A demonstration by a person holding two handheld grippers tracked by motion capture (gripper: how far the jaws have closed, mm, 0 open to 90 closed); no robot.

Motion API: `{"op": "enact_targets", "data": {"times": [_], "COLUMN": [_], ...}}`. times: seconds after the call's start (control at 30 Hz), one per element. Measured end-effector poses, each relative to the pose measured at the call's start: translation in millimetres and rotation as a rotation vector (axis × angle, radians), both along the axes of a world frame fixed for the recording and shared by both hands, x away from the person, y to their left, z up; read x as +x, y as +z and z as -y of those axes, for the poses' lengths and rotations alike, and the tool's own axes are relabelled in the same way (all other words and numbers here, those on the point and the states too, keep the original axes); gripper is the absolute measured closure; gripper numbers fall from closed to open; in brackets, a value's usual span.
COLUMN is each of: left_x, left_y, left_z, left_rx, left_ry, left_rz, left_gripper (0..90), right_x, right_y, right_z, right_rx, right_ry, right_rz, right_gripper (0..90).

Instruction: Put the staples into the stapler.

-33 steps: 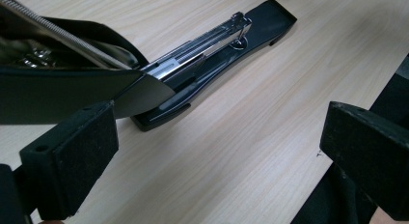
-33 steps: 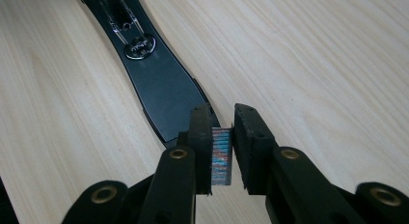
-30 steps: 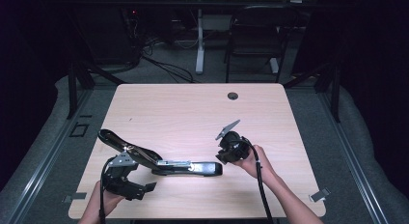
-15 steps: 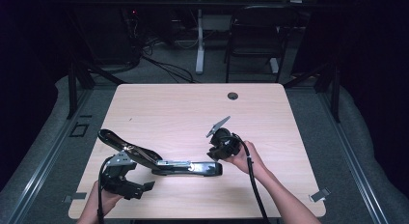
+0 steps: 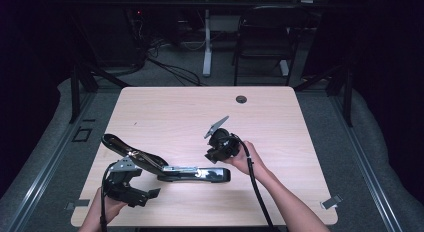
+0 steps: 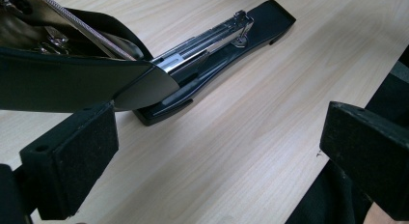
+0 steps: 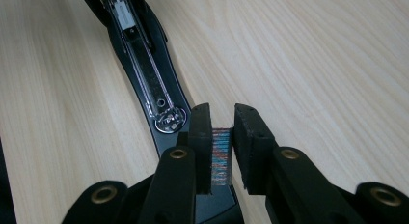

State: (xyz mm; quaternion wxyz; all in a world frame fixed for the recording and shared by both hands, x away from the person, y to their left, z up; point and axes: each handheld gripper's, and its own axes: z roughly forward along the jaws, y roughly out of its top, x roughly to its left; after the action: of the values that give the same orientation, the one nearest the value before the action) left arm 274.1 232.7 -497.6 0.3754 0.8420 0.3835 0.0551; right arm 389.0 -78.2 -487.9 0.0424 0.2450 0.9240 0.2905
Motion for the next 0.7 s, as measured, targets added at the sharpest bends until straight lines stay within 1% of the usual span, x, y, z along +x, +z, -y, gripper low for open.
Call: {"op": "enact_targets", "data": {"times": [0.1,0.33,0.6,0.7], "left_x": [0.1,0.6,0.6,0.1], "left_y": [-0.5,-1.1,-1.5,-1.1], "left_z": [0.0,-0.5,0.6,0.9], "left_rx": [0.001,0.006,0.009,0.006], "left_ry": [0.008,0.008,0.004,0.008], "left_rz": [0.003,0.003,-0.003,0.008], "left_gripper": [0.0,0.0,0.0,0.0], "right_x": [2.0,4.4,5.5,5.5], "right_y": [1.2,5.0,6.7,8.1], "right_z": [-3.7,-13.1,-17.6,-19.9], "right_rx": [0.004,0.009,0.014,0.018], "right_ry": [0.002,0.030,0.059,0.074], "right_rz": [0.004,0.013,0.022,0.024], "right_gripper": [78.4,78.4,78.4,78.4]}}
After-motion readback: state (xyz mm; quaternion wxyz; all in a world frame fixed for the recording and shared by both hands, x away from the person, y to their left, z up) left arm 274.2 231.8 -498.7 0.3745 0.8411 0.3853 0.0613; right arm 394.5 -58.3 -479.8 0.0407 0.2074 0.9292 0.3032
